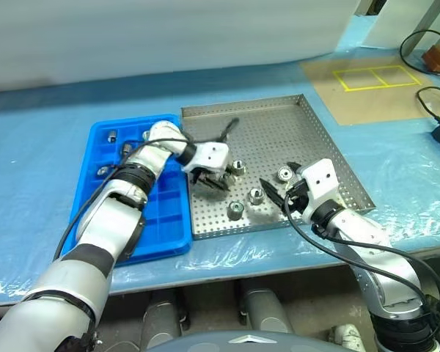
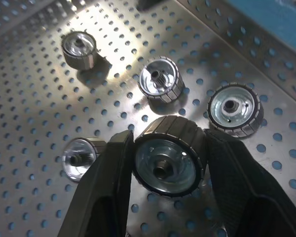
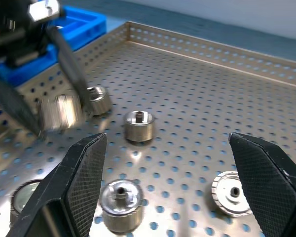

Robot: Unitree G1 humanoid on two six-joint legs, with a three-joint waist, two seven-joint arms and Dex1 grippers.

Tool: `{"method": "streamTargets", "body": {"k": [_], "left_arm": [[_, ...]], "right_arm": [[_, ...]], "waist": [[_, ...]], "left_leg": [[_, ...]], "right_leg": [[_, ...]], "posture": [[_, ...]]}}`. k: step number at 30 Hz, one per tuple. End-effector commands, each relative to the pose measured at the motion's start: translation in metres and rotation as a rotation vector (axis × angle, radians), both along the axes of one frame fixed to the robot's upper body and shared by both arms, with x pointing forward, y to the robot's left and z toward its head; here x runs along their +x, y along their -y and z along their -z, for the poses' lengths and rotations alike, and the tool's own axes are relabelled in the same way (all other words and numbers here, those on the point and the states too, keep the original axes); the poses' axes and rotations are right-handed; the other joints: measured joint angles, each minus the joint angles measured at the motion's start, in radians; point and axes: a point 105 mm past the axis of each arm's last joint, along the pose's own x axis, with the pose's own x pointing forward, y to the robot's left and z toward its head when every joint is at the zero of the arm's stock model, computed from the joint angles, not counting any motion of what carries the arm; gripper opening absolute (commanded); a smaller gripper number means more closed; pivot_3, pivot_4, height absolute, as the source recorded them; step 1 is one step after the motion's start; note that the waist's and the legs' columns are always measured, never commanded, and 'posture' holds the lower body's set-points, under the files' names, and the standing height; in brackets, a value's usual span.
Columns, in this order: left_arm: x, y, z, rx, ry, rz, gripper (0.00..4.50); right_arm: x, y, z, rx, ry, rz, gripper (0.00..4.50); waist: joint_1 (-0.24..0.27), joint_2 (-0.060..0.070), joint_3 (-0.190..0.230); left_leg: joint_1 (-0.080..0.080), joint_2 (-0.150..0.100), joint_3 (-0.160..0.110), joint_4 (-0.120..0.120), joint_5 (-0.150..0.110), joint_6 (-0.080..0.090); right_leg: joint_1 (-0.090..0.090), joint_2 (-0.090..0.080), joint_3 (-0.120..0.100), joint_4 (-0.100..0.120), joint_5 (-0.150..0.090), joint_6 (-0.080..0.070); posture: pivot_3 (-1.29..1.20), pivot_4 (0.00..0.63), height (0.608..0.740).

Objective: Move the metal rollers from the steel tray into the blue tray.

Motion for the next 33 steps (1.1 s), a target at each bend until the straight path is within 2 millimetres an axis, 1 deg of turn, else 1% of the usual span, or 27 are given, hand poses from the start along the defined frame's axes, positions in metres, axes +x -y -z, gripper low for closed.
{"method": "streamTargets", "body": {"k": [1,2,4,5,7,8,9,11,14,16,19,21,24,26,30,33], "left_arm": [[-0.011,-0.016,-0.044,-0.192,0.005,-0.048,1.90],[-0.015,-0.024,-0.047,-0.203,0.000,-0.076,1.90],[-0.021,-0.042,-0.047,-0.185,0.029,-0.139,1.90],[-0.022,-0.055,-0.046,-0.168,0.059,-0.184,1.90],[-0.028,-0.081,-0.055,-0.199,0.064,-0.301,1.90],[-0.031,-0.093,-0.058,-0.211,0.061,-0.358,1.90],[-0.035,-0.100,-0.058,-0.217,0.059,-0.401,1.90],[-0.039,-0.118,-0.053,-0.210,0.079,-0.514,1.90],[-0.050,-0.139,-0.046,-0.216,0.075,-0.651,1.90],[-0.055,-0.146,-0.041,-0.224,0.060,-0.708,1.90],[-0.059,-0.156,-0.032,-0.258,0.037,-0.802,1.90],[-0.058,-0.160,-0.030,-0.298,0.023,-0.861,1.90],[-0.056,-0.171,-0.017,-0.265,0.038,-0.942,1.90],[-0.053,-0.180,-0.008,-0.247,0.058,-1.004,1.90],[-0.059,-0.192,0.010,-0.214,0.026,-1.075,1.90],[-0.063,-0.208,0.026,-0.185,-0.008,-1.131,1.90]], "right_arm": [[0.000,-0.011,-0.008,-0.003,0.029,-0.082,4.09],[0.002,-0.012,-0.008,-0.004,0.027,-0.097,4.09],[0.006,-0.018,-0.009,-0.006,0.030,-0.136,4.09],[0.008,-0.022,-0.011,-0.004,0.032,-0.163,4.09],[0.011,-0.035,-0.015,-0.010,0.041,-0.241,4.09],[0.015,-0.041,-0.018,-0.006,0.056,-0.266,4.09],[0.018,-0.045,-0.022,0.004,0.063,-0.283,4.09],[0.020,-0.061,-0.030,0.031,0.065,-0.391,4.09],[0.016,-0.084,-0.032,0.029,0.037,-0.577,4.09],[0.016,-0.091,-0.033,0.017,0.029,-0.650,4.09],[0.019,-0.104,-0.041,0.013,0.043,-0.741,4.09],[0.020,-0.109,-0.045,0.028,0.041,-0.774,4.09],[0.022,-0.113,-0.044,0.031,0.040,-0.794,4.09],[0.023,-0.114,-0.043,0.033,0.039,-0.794,4.09],[0.028,-0.109,-0.038,-0.003,0.045,-0.768,4.09],[0.030,-0.102,-0.034,-0.022,0.042,-0.743,4.09]], "waist": [[0.001,0.000,0.000],[0.003,0.000,0.000],[0.012,0.002,0.001],[0.015,0.002,0.001],[0.023,0.002,0.002],[0.027,0.002,0.003],[0.032,0.002,0.003],[0.057,0.002,0.003],[0.097,0.003,0.003],[0.125,0.002,0.003],[0.163,0.001,0.004],[0.180,0.001,0.004],[0.196,0.000,0.004],[0.198,0.000,0.004],[0.199,0.000,0.004],[0.198,-0.001,0.004]], "left_leg": [[0.000,0.001,0.000,0.000,0.000,0.000],[0.000,0.003,0.000,0.000,0.001,-0.002],[0.002,0.005,0.000,0.000,0.003,-0.006],[0.003,0.005,0.000,0.000,0.002,-0.010],[0.007,0.006,0.000,0.000,0.004,-0.014],[0.008,0.007,0.000,-0.001,0.005,-0.016],[0.008,0.008,0.000,-0.001,0.006,-0.018],[0.009,0.008,-0.001,-0.001,0.008,-0.021],[0.011,0.008,0.000,-0.002,0.009,-0.023],[0.012,0.009,-0.001,-0.005,0.011,-0.026],[0.012,0.009,-0.001,-0.009,0.013,-0.029],[0.012,0.009,-0.001,-0.009,0.013,-0.029],[0.012,0.009,0.000,-0.009,0.013,-0.029],[0.012,0.009,0.000,-0.010,0.013,-0.029],[0.011,0.009,-0.001,-0.010,0.014,-0.030],[0.011,0.009,-0.001,-0.010,0.014,-0.030]], "right_leg": [[-0.001,0.001,0.000,0.001,0.000,0.000],[-0.001,0.002,-0.001,0.001,0.000,0.000],[0.000,0.004,-0.001,0.001,-0.001,-0.001],[0.001,0.005,-0.001,0.001,-0.001,-0.001],[0.003,0.005,-0.001,0.002,-0.001,-0.001],[0.003,0.005,-0.001,0.002,-0.001,-0.001],[0.003,0.006,0.000,0.003,-0.001,-0.001],[0.001,0.006,0.000,0.007,-0.001,-0.001],[-0.002,0.006,0.002,0.015,-0.002,-0.002],[-0.003,0.008,0.002,0.016,-0.003,-0.003],[-0.004,0.008,0.002,0.017,-0.004,-0.004],[-0.004,0.008,0.001,0.017,-0.004,-0.005],[-0.004,0.008,0.002,0.016,-0.004,-0.005],[-0.005,0.008,0.002,0.016,-0.004,-0.005],[-0.006,0.009,0.002,0.016,-0.004,-0.005],[-0.006,0.009,0.002,0.016,-0.004,-0.004]], "posture": [[-0.41,0.150,0.740],[-0.38,0.150,0.740],[-0.35,0.150,0.740],[-0.32,0.150,0.740],[-0.26,0.150,0.740],[-0.25,0.150,0.740],[-0.20,0.150,0.740],[-0.14,0.150,0.740],[-0.06,0.150,0.740],[0.00,0.150,0.740],[0.05,0.150,0.740],[0.08,0.150,0.740],[0.10,0.150,0.740],[0.11,0.150,0.740],[0.09,0.150,0.740],[0.08,0.150,0.740]]}}
